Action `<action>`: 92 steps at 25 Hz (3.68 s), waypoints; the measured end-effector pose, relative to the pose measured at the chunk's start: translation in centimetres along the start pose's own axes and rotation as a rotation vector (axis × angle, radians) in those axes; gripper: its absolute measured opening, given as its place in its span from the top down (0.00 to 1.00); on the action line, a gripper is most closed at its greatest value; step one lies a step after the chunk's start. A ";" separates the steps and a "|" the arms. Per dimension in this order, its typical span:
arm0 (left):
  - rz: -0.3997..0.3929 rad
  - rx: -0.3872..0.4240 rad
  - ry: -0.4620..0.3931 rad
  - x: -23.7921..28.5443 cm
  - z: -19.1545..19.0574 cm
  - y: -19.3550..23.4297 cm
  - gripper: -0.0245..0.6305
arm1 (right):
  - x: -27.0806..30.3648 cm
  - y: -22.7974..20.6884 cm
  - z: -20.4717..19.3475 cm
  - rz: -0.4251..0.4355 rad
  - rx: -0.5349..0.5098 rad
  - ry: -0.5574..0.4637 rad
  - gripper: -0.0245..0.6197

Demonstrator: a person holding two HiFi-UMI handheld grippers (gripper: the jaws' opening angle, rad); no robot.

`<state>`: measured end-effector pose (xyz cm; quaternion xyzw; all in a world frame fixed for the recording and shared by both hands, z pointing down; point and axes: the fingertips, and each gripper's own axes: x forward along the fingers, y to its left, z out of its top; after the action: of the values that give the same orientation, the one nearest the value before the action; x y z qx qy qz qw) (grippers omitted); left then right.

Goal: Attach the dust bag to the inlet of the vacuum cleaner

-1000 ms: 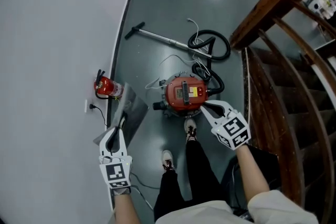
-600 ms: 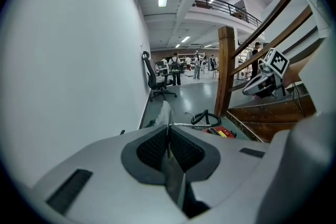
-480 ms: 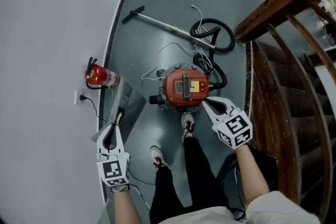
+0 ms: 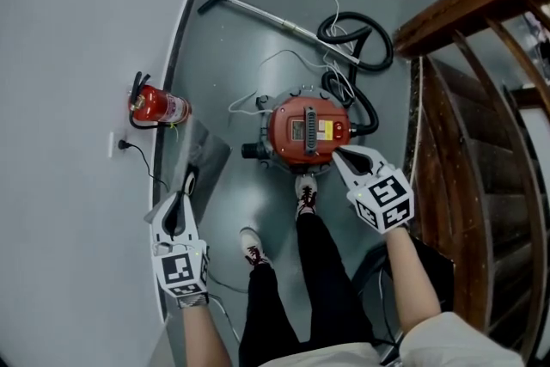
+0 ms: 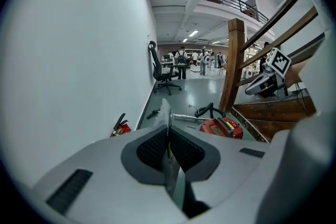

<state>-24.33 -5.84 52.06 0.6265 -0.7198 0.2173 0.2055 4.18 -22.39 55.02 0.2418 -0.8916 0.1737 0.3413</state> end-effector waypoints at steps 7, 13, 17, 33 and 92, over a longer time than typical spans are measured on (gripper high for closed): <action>0.015 -0.017 0.008 2.0 -2.0 -0.2 0.93 | 3.2 -1.0 -2.3 0.008 -0.011 0.037 0.91; 0.011 -0.013 0.044 4.0 -5.0 -1.1 0.93 | 5.8 -2.4 -3.4 -0.001 0.010 0.036 0.91; 0.005 -0.027 0.068 5.2 -7.0 -1.9 0.93 | 6.7 -3.0 -4.1 0.016 0.030 0.034 0.91; -0.007 -0.107 0.122 9.9 -12.6 -2.6 0.93 | 11.0 -4.1 -7.9 0.093 0.186 0.033 0.80; -0.144 -0.431 0.113 20.4 -18.3 -9.2 0.93 | 14.2 -4.1 -10.1 0.184 0.409 0.008 0.75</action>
<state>-17.44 -13.11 79.14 0.6046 -0.6904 0.0781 0.3895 2.45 -25.41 72.60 0.2227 -0.8548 0.3821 0.2714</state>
